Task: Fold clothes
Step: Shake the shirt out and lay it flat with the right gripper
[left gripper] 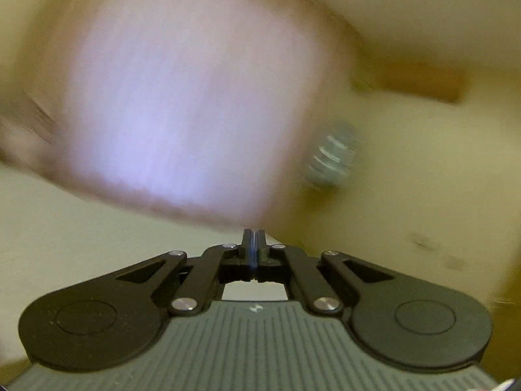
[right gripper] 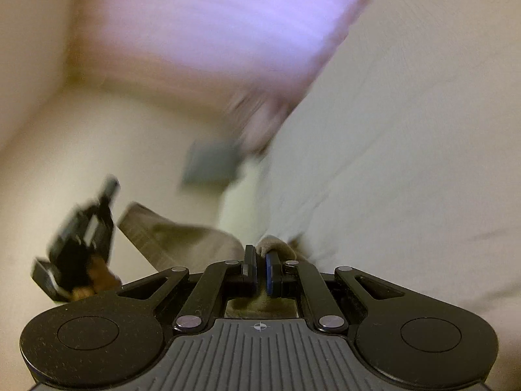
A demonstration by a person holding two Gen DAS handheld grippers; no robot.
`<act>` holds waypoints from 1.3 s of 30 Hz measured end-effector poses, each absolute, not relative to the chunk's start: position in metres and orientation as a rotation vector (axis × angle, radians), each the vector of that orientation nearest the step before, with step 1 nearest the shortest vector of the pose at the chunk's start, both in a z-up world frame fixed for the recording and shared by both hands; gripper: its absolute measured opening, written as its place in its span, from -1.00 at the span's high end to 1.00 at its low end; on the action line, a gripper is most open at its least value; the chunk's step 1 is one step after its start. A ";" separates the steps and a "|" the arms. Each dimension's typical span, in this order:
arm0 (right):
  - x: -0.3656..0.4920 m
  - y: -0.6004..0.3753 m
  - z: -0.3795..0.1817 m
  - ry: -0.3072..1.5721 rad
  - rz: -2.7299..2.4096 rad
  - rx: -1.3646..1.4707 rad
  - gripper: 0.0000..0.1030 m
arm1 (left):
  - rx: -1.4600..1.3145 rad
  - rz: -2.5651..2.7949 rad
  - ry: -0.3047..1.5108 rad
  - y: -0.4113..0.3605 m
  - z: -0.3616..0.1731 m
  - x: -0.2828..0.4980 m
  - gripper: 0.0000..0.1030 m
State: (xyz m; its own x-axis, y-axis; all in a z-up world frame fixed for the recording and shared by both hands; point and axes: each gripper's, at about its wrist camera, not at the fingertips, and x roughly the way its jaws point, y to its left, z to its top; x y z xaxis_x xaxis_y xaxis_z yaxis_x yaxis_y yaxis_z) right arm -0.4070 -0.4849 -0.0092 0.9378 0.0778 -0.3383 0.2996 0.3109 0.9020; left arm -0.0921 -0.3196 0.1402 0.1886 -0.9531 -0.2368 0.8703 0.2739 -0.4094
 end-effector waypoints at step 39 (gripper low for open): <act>-0.502 -0.419 -0.201 1.076 -0.825 0.678 -0.54 | 0.475 -0.477 1.116 -0.152 -0.133 -0.155 0.31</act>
State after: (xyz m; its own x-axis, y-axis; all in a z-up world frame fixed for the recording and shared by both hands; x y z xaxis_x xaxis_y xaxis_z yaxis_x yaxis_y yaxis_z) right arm -0.5023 -0.4193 -0.2008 0.2436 -0.2435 -0.9388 0.8435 0.5309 0.0811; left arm -0.1550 -0.1519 -0.1333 0.3623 -0.1239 -0.9238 0.5826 0.8038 0.1206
